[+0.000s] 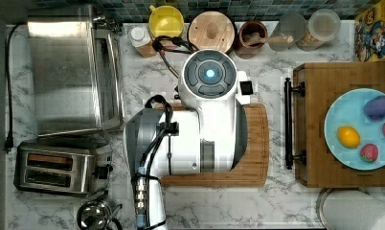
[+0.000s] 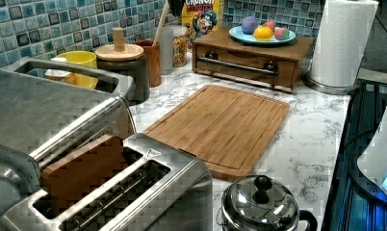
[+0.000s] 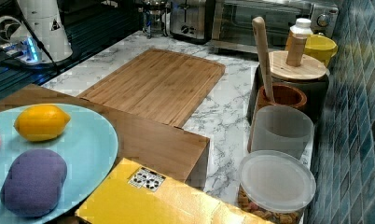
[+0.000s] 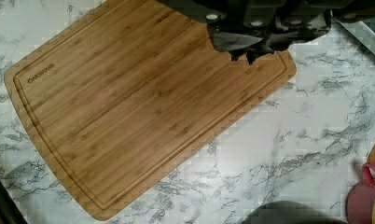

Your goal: Turn on the toaster.

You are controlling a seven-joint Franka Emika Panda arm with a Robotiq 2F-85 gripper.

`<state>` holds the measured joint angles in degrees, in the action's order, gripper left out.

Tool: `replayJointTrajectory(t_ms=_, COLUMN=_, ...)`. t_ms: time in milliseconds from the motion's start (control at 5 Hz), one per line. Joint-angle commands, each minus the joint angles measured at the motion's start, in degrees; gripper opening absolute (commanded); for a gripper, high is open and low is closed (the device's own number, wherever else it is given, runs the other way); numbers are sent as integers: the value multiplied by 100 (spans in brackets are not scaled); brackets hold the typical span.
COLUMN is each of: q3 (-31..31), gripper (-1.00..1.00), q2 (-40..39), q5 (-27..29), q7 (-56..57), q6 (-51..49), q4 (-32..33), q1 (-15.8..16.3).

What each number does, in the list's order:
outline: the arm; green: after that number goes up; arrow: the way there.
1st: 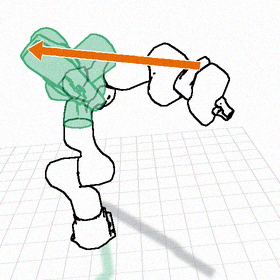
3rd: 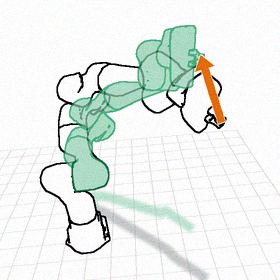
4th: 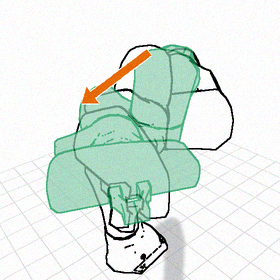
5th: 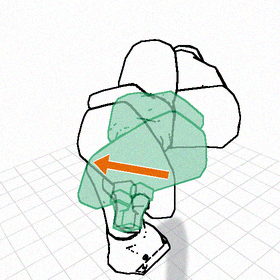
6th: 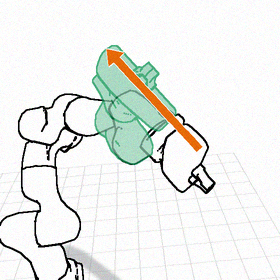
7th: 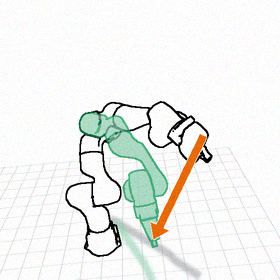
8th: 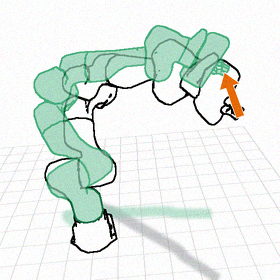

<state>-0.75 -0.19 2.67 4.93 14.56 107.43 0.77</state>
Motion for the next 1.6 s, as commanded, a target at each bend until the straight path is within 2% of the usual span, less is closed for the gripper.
replayJointTrajectory(t_ms=200, q3=-42, gripper=-100, q2=63, q5=6, q7=112, q6=31, q4=-1, q1=-36)
replayJointTrajectory(t_ms=600, q3=-255, gripper=-100, q2=521, q5=414, q7=638, q6=474, q4=1115, q1=204)
replayJointTrajectory(t_ms=1000, q3=-660, gripper=-100, q2=907, q5=532, q7=555, q6=1003, q4=1929, q1=599)
replayJointTrajectory(t_ms=1400, q3=-1120, gripper=-100, q2=1126, q5=664, q7=884, q6=1019, q4=2254, q1=749)
replayJointTrajectory(t_ms=1600, q3=-965, gripper=-100, q2=1115, q5=680, q7=1027, q6=898, q4=2360, q1=1148)
